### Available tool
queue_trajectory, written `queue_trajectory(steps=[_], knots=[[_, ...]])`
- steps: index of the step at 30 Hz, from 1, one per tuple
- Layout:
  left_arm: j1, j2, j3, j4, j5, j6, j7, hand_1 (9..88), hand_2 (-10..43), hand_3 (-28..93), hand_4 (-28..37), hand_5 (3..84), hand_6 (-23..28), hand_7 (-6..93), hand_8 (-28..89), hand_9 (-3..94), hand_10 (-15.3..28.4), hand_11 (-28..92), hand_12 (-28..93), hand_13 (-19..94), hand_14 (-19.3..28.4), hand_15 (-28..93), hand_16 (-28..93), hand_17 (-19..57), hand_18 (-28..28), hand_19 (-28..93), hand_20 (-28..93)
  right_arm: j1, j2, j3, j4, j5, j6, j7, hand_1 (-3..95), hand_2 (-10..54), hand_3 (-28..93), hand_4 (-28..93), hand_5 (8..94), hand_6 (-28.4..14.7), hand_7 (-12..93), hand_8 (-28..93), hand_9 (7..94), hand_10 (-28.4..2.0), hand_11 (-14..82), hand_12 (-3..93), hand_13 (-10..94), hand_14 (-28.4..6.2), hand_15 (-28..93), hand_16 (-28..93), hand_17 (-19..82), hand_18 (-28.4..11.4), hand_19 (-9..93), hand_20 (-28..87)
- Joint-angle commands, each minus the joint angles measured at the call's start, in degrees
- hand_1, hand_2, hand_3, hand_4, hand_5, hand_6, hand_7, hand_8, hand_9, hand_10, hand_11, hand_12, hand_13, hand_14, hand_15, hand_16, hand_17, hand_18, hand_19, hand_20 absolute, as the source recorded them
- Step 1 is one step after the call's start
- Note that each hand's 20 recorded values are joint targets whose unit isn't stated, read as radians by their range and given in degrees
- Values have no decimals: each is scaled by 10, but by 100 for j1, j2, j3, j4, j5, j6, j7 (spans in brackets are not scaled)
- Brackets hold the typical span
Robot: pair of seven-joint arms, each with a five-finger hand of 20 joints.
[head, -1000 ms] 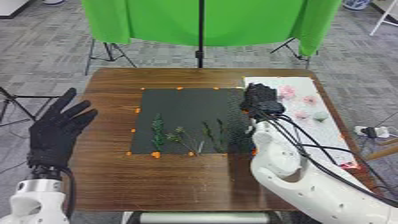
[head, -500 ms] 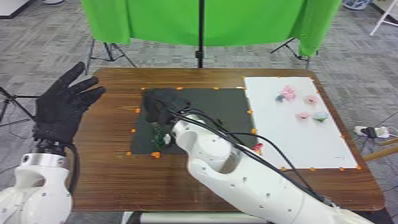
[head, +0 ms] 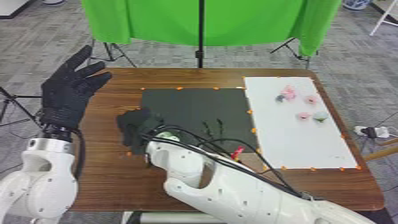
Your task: Arrange flowers
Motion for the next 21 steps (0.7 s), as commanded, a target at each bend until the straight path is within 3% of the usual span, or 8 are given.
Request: queue_trajectory(steps=[1,4,7,9,10,14,21], knots=[[-228,-163,116,175,92,-174,-131,223,61,777,-283,334,65,133,-101,335,192,241,127,259,273,512,-63,-79,284,531,181,-104,-159,434,176,-588,-337,-107,556,-95,660,-283,832,42,190,-11,902,-57,234,331,720,-51,703,210,257,-234,929,538],[-164,-131,107,156,73,-184,-52,223,61,778,-283,334,65,134,-101,335,192,241,127,259,273,513,-62,-79,284,530,181,123,-46,140,155,-460,-245,133,541,-95,640,-283,776,36,180,-25,875,-55,249,332,698,-58,726,192,248,-234,929,539],[-54,-130,67,119,70,-161,-48,223,61,777,-283,334,65,133,-101,335,192,241,128,259,272,513,-62,-79,284,531,183,-2,-64,285,63,-402,-498,72,514,-95,649,-283,749,37,187,-37,852,-59,282,319,678,-64,744,185,239,-233,927,543],[-55,-19,134,136,12,-156,76,223,61,778,-283,334,65,134,-101,335,192,241,128,259,272,514,-62,-79,284,531,184,452,121,-264,83,-25,-199,417,485,-95,670,-283,719,38,187,-51,823,-68,324,295,656,-72,762,181,229,-231,924,548],[-92,-36,158,155,10,-166,78,223,61,778,-283,335,64,134,-101,335,192,241,128,259,272,514,-62,-79,284,531,184,479,117,-273,104,-99,-243,439,481,-95,670,-283,710,37,182,-57,813,-69,333,290,648,-74,767,181,226,-229,922,549],[-150,-72,138,178,49,-203,14,225,60,781,-282,335,65,134,-101,336,192,242,127,260,272,514,-62,-79,284,531,184,452,72,-215,148,-216,-298,504,475,-95,667,-283,695,37,176,-84,793,-72,349,275,636,-76,774,177,217,-228,917,552],[-36,-166,18,138,84,-194,-106,227,60,783,-279,336,66,134,-101,337,192,242,127,260,271,514,-63,-78,284,530,185,216,17,111,135,-459,-485,395,465,-95,675,-283,674,37,181,-141,768,-76,373,260,614,-86,787,168,209,-230,913,558]])
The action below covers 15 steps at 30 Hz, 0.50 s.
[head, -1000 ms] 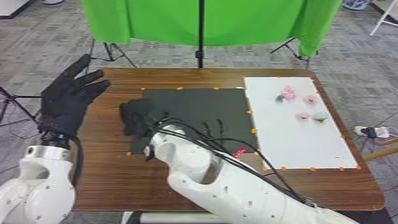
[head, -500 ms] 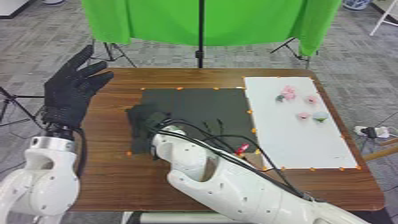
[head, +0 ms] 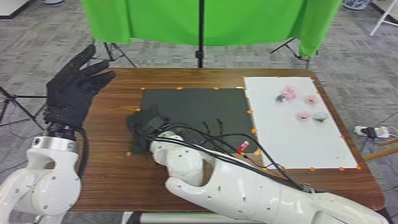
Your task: Arrange flowers
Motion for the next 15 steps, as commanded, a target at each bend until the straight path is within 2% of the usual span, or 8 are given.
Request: queue_trajectory(steps=[1,3,4,7,9,11,13,15], knots=[[180,-102,-135,-9,49,-34,-152,227,60,782,-280,336,66,134,-101,337,192,242,126,260,271,515,-63,-78,284,530,185,-208,-90,552,-44,-409,-179,-160,461,-95,680,-283,670,37,181,-142,765,-78,377,259,613,-87,788,167,209,-230,913,559],[370,-121,-242,-91,38,30,-148,228,60,782,-279,336,66,134,-101,336,192,242,127,260,272,515,-63,-78,284,531,186,-232,-41,620,-157,-437,-240,-212,454,-95,688,-283,664,36,180,-142,761,-81,382,254,612,-89,789,166,207,-233,913,561],[519,-147,-320,-163,32,89,-153,228,60,782,-279,336,66,134,-101,337,192,242,127,260,272,515,-63,-78,284,531,186,-240,1,663,-234,-447,-302,-234,448,-95,695,-283,662,36,180,-142,758,-82,389,248,611,-90,789,165,206,-233,912,562],[953,-121,-612,-345,4,198,48,228,60,782,-279,336,66,134,-101,337,193,241,127,260,272,516,-63,-79,284,530,186,506,330,113,-473,575,165,478,430,-95,711,-283,650,36,177,-141,749,-87,407,231,607,-93,790,164,205,-234,911,565],[1168,-161,-736,-409,-27,238,146,228,60,781,-279,336,66,133,-101,337,192,242,127,260,272,516,-63,-78,284,530,186,589,548,229,-696,710,160,581,420,-95,724,-283,646,33,175,-141,741,-90,416,223,599,-98,792,163,203,-235,910,566],[1410,-194,-827,-477,-79,311,325,227,59,782,-280,336,66,133,-101,336,192,242,128,261,272,516,-63,-78,284,531,186,607,814,450,-929,802,79,632,409,-95,737,-283,636,31,174,-141,730,-95,427,212,593,-101,793,161,202,-236,910,567],[1611,-273,-876,-524,-103,367,412,227,59,782,-281,336,66,133,-101,336,191,242,127,261,272,516,-64,-78,284,530,187,258,994,1121,-1173,824,-205,567,398,-95,751,-283,626,30,172,-141,714,-100,435,193,584,-108,792,156,198,-237,908,570],[1795,-255,-930,-567,-138,401,468,227,59,782,-281,336,66,132,-101,336,191,243,127,261,271,516,-63,-78,284,531,188,172,1353,1494,-1397,1241,-217,646,387,-95,765,-283,616,28,169,-139,697,-112,425,174,575,-113,790,150,189,-241,902,572]])
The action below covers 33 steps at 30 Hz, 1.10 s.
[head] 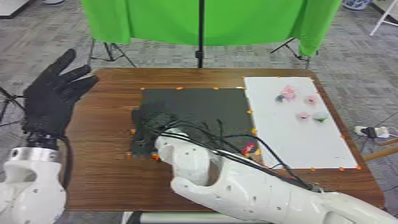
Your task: Arrange flowers
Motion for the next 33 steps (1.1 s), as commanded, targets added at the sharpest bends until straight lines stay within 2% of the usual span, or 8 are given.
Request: queue_trajectory(steps=[1,5,13,15,18,20,24,33], knots=[[885,-157,-134,-85,-140,261,386,227,59,782,-281,336,66,132,-101,336,191,243,128,262,271,516,-63,-78,284,531,189,-122,1043,1951,-728,446,-429,-150,383,-95,766,-283,614,25,169,-138,690,-121,409,164,566,-117,784,146,183,-241,897,573],[1059,-229,-78,-116,-193,328,491,227,60,782,-281,336,66,133,-101,336,191,242,127,262,272,517,-64,-78,284,531,190,-314,1781,2353,-969,672,-189,-28,372,-95,773,-283,604,23,175,-139,672,-134,314,145,539,-122,732,113,166,-239,866,567],[1024,-181,45,-17,-279,336,630,225,60,780,-282,334,63,130,-102,335,190,240,126,261,272,515,-64,-78,284,527,189,-929,2858,2976,-1183,823,147,533,360,-95,777,-283,579,22,174,-141,636,-150,235,139,527,-137,686,95,162,-242,857,561],[968,-193,65,12,-267,294,591,223,60,779,-282,335,60,130,-102,334,188,236,125,261,272,513,-64,-78,284,526,188,-1061,3119,3061,-1197,917,230,702,356,-95,784,-283,570,23,171,-141,631,-154,226,138,525,-139,682,93,162,-243,858,561],[1020,-143,109,-1,-305,331,655,221,60,778,-282,335,58,131,-102,334,187,235,124,259,272,511,-63,-78,284,524,188,-1293,3326,3269,-1130,865,95,879,352,-95,792,-283,558,23,172,-140,609,-161,220,141,507,-149,683,93,156,-244,856,561],[1009,-172,119,4,-287,307,607,221,61,777,-283,335,58,131,-103,333,186,233,124,259,272,510,-62,-78,284,524,188,-1470,3427,3446,-1105,921,4,1033,347,-95,797,-283,546,18,172,-140,586,-166,214,141,480,-158,683,90,149,-245,854,562],[1021,-154,155,5,-301,323,652,221,60,778,-283,334,59,132,-102,334,188,234,126,260,270,510,-61,-79,284,524,188,-1844,3718,3722,-1097,789,-210,1074,341,-95,807,-283,516,15,176,-141,554,-175,208,139,460,-167,683,82,142,-246,851,564],[1031,-87,180,4,-356,360,754,222,59,780,-283,333,61,132,-101,334,189,237,128,260,271,512,-61,-78,284,525,191,-2327,4012,4128,-1138,730,-544,1132,338,-95,816,-283,508,13,176,-141,534,-180,197,139,437,-174,686,73,131,-245,846,569]])
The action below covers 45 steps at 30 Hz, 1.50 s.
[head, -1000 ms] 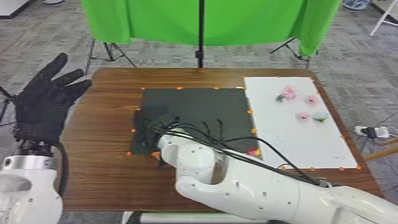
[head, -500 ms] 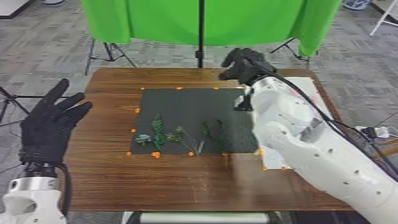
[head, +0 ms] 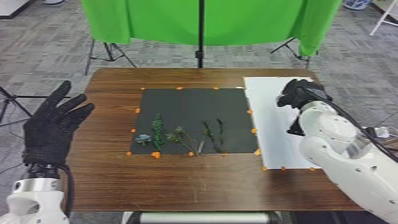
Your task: Arrange flowers
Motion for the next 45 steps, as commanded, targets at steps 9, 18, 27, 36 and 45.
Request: queue_trajectory(steps=[9,18,27,36,45], knots=[[-43,-54,80,68,-32,16,12,223,59,781,-283,332,62,132,-101,334,190,239,128,261,270,514,-61,-78,284,525,192,54,363,-387,433,-107,-164,339,349,-95,820,-283,541,18,203,-145,555,-175,206,143,451,-169,687,69,130,-244,840,573],[-81,-162,50,84,53,-70,-61,224,59,782,-283,332,63,133,-102,334,189,240,128,261,271,515,-62,-78,284,525,193,620,557,-1490,949,-253,701,676,455,-95,793,-282,636,32,269,-123,687,-127,248,165,586,-95,670,145,203,-242,887,553],[-73,-230,22,78,90,-106,-125,224,58,783,-282,332,63,134,-102,334,189,241,127,260,271,514,-63,-78,284,525,194,728,753,-1919,1058,-580,1926,710,618,-95,683,-283,821,28,331,-33,920,-33,137,347,782,-1,607,286,343,-211,932,515],[-46,-175,-19,38,90,-86,-103,225,59,783,-281,333,64,133,-101,334,190,241,127,260,271,515,-63,-78,284,525,194,899,617,-1860,521,-940,2472,428,613,-95,708,-283,854,25,295,-17,935,-34,127,350,806,0,591,302,376,-211,932,517],[-7,-87,-112,-30,70,-7,-120,226,59,783,-282,333,64,133,-101,334,189,241,127,261,270,514,-63,-78,284,525,194,1978,-1592,-2499,669,-1048,2052,-845,605,-95,726,-283,860,24,284,-8,937,-37,132,347,809,-3,591,309,376,-217,932,532]])
